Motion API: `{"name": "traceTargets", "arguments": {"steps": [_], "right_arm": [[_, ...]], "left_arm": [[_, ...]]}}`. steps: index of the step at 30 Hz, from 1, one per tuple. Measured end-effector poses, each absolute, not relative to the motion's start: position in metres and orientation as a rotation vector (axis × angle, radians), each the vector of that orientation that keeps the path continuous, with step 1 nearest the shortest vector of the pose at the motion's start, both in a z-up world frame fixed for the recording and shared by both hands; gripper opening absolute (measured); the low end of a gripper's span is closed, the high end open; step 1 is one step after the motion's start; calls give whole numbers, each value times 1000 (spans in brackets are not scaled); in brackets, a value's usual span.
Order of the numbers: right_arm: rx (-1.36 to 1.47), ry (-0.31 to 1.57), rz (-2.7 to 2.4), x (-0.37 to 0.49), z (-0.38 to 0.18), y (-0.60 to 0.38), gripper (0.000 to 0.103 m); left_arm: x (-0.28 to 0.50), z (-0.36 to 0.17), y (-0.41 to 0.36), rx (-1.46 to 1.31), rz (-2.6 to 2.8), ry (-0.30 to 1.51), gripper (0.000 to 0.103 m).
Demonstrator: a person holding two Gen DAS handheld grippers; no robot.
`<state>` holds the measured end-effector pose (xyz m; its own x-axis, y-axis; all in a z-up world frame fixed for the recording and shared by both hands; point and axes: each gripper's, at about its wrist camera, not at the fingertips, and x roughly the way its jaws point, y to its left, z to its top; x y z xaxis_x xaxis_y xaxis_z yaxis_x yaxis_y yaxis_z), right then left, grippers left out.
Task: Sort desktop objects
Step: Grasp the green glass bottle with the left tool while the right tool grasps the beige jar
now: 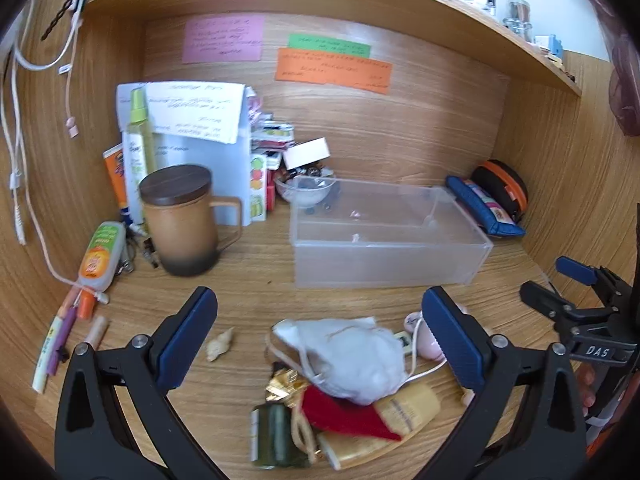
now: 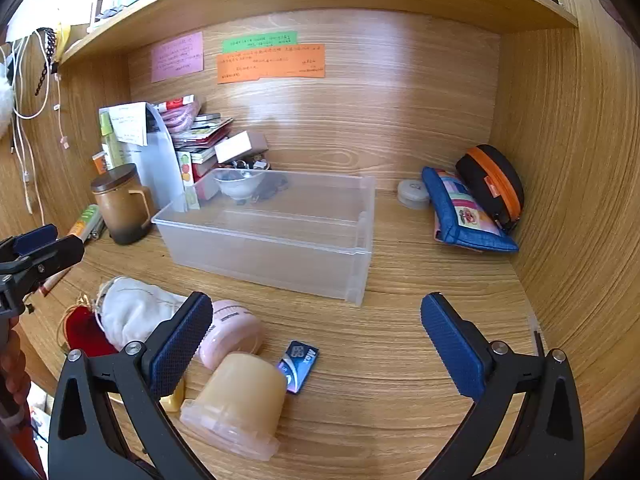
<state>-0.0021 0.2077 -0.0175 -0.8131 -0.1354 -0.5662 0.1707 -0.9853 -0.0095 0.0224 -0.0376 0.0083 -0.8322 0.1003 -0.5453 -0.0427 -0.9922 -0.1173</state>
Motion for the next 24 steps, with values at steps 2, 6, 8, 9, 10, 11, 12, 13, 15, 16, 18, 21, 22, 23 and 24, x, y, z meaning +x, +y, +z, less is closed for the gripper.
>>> {"name": "traceTargets", "arguments": {"steps": [2,6,8,9,10,11,12,13,15,16,18,21,22,23,24], "right_arm": [[873,97,-2842,1,-18,206,103],[874,120,-2824,9,-21,201,103],[894,120,-2802,11,-25,197,103],[902,119,-2792,12,-28,197,103],[920,114,-2774,13,-31,195,103],[927,114,-2765,15,-34,195,103],[941,114,-2755,16,-38,193,103],[946,115,-2753,18,-41,192,103],[966,123,-2744,21,-46,189,103],[979,127,-2738,22,-50,188,103],[996,130,-2730,24,-54,188,103],[1031,130,-2711,24,-62,189,103],[1042,124,-2704,25,-64,189,103],[1053,118,-2698,25,-66,190,103],[1064,114,-2692,26,-69,190,103]], "left_arm": [[27,5,-44,-902,2941,-161,103],[37,-7,-57,-974,2938,-183,103],[42,-13,-60,-993,2938,-177,103],[46,-17,-62,-1001,2937,-174,103],[48,-19,-62,-1008,2936,-170,103],[51,-22,-63,-1019,2934,-166,103],[53,-24,-64,-1030,2932,-162,103],[55,-27,-65,-1042,2928,-158,103],[59,-33,-67,-1073,2916,-148,103],[61,-37,-67,-1092,2910,-142,103],[64,-44,-67,-1124,2900,-136,103],[67,-56,-68,-1176,2881,-147,103],[67,-59,-68,-1192,2871,-159,103],[68,-63,-69,-1207,2859,-173,103],[69,-66,-69,-1218,2850,-181,103]]}}
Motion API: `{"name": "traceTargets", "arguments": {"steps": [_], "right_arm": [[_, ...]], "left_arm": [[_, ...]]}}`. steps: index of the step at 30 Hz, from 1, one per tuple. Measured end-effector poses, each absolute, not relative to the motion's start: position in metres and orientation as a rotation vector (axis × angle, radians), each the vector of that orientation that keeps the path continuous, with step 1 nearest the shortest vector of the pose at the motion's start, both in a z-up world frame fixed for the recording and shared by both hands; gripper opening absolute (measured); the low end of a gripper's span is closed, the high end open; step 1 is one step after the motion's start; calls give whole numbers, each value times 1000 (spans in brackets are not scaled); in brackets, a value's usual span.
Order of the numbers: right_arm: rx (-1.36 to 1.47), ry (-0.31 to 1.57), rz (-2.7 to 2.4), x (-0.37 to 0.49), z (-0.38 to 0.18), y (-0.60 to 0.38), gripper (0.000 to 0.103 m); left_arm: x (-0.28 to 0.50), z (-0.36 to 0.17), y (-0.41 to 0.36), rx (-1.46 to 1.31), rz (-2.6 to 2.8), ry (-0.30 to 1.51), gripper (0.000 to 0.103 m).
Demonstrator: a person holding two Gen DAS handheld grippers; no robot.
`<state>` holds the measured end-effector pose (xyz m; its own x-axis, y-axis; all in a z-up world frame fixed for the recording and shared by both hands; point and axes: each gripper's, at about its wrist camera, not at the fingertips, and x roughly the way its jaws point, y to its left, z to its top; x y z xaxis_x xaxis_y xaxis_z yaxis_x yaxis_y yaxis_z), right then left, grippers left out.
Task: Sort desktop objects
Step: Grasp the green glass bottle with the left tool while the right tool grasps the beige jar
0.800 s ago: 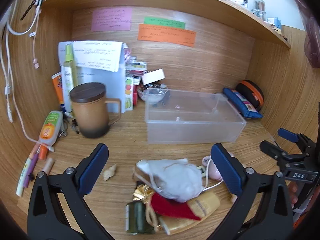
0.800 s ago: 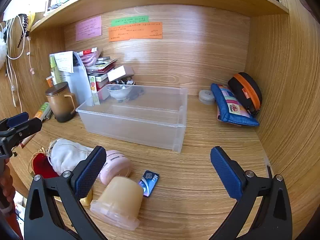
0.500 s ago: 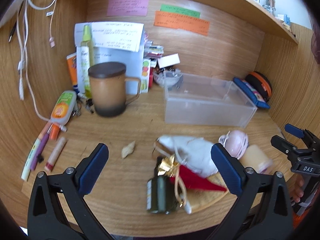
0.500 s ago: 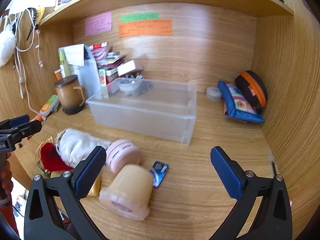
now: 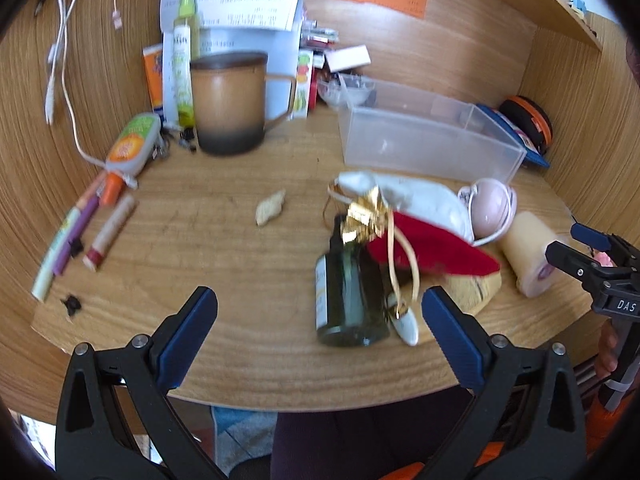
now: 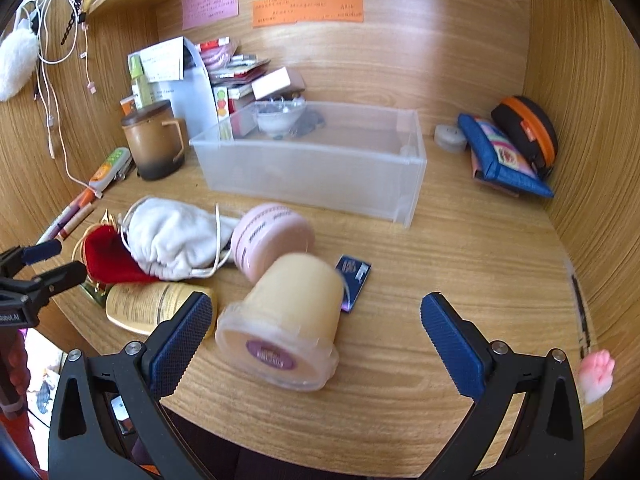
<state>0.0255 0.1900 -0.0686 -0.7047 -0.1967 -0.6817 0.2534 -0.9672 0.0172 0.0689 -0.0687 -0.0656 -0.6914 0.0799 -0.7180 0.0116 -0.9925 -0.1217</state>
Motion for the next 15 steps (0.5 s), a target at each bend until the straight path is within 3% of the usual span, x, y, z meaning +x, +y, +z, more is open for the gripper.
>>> {"name": "traceTargets", "arguments": {"steps": [13,15], "right_arm": [[1149,111,-2656,29,-89,186,103],[1159,114,-2652,29,-92,185,103]], "left_arm": [[73,-94,-67,-1314,2817,-146,103],[71,-96,-68,-1315,2825,-139,99]]}}
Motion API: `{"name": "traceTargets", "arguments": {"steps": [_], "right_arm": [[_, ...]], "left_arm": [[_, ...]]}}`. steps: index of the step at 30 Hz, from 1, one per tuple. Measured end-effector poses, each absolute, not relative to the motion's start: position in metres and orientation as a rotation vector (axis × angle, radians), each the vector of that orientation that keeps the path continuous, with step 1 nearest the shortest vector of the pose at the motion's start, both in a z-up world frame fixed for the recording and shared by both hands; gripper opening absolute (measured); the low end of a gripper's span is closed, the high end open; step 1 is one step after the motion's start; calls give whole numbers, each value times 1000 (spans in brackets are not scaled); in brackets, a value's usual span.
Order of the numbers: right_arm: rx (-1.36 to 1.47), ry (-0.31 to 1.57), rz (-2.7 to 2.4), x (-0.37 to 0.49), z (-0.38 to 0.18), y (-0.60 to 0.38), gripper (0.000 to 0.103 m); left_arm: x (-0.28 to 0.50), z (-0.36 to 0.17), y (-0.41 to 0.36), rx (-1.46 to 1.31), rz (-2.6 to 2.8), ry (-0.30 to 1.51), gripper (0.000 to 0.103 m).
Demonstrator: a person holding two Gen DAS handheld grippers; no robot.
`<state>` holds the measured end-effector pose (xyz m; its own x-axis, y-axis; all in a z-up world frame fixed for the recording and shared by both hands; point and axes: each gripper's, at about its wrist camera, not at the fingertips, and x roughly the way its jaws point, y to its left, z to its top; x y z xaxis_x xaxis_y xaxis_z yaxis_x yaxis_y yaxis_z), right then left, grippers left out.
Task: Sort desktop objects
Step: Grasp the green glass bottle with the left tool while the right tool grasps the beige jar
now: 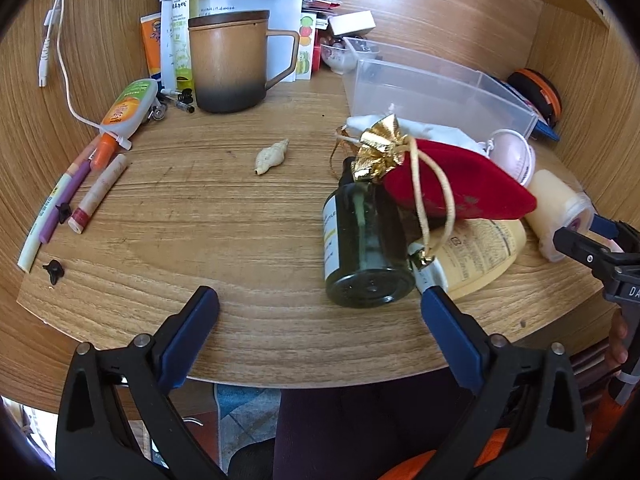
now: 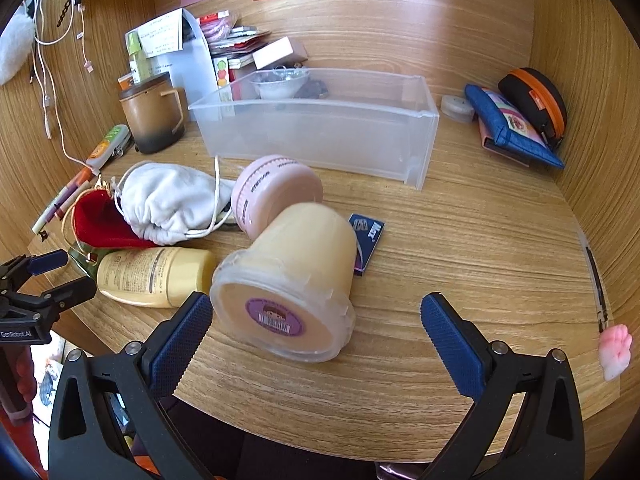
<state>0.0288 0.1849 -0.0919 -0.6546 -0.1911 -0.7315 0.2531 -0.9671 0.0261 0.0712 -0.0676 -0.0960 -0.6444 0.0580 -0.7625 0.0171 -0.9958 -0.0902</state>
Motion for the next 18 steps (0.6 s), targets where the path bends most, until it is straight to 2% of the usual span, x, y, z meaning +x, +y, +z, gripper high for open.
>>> {"name": "traceTargets", "arguments": {"steps": [13,18], "right_arm": [[1177,112,-2693,13,-106,176,103],[1156,131,-2711,6,-106,174,94]], "left_arm": [[53,-97,-62,-1284,2858,-17,68],[48,-97,-63,-1265,2871,-4,56]]}}
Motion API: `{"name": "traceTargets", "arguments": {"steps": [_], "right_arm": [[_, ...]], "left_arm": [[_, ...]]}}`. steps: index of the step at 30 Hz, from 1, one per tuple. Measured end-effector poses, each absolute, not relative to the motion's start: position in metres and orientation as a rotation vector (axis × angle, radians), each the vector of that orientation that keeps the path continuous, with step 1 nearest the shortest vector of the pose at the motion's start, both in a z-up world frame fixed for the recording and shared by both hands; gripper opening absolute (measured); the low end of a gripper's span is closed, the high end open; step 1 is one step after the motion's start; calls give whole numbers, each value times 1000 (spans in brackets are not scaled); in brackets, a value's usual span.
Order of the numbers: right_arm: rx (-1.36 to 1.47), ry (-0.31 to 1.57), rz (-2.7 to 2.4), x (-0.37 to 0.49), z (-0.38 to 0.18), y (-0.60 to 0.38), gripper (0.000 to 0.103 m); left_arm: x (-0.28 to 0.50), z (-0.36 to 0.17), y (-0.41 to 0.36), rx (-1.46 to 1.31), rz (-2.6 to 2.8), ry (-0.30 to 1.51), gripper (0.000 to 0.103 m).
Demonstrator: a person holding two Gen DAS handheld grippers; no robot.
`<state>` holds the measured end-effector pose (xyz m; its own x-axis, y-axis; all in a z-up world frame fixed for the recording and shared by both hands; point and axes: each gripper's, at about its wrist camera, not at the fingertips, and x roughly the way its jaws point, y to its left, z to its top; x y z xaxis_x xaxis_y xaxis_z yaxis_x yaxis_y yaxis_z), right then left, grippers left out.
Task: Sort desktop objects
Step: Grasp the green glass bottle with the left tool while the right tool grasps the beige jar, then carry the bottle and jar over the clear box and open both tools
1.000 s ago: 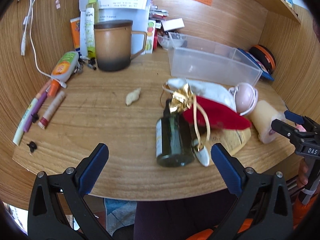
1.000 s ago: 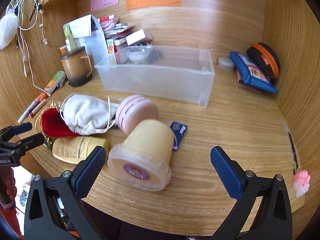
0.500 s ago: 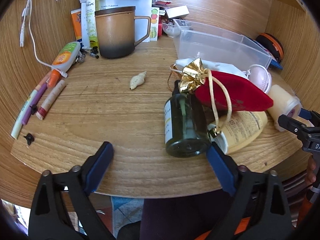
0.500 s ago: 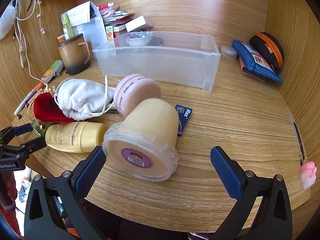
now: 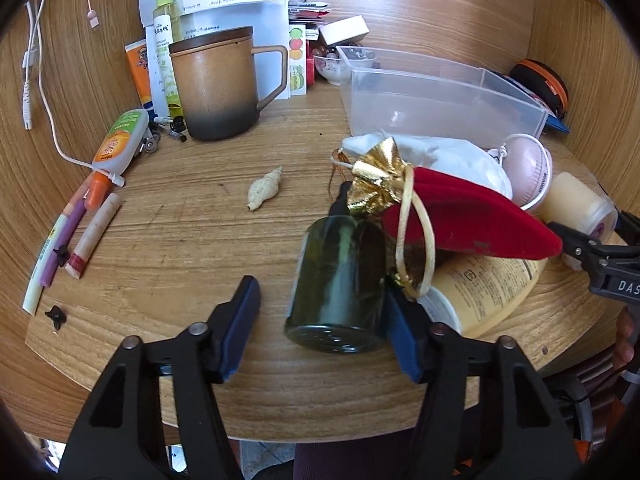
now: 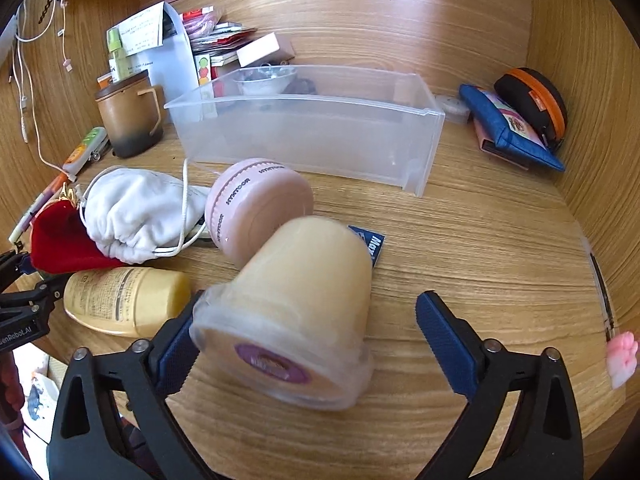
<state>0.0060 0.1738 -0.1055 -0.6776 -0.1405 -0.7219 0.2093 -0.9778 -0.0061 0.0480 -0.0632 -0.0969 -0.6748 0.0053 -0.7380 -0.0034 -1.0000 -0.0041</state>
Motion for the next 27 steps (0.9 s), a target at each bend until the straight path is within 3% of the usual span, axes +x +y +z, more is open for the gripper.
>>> {"name": "traceTargets", "arguments": {"steps": [4,6,9,27], "right_arm": [[1185,72,-2674,2,-115,178,84],[1155,72,-2682,5,-113,179,70],[1138,38,-2672,5,-113,184,67],[1051,-38,-2719,8,-83,212,67]], "left_arm": [[46,-96,-67,-1264,2883,-12,47],[45,-96,-69,-1267,2885,-19,43],[44,-95,-73,-1270,2889,-42,41],[34,-49,-82,-1115,2972,-5,41]]}}
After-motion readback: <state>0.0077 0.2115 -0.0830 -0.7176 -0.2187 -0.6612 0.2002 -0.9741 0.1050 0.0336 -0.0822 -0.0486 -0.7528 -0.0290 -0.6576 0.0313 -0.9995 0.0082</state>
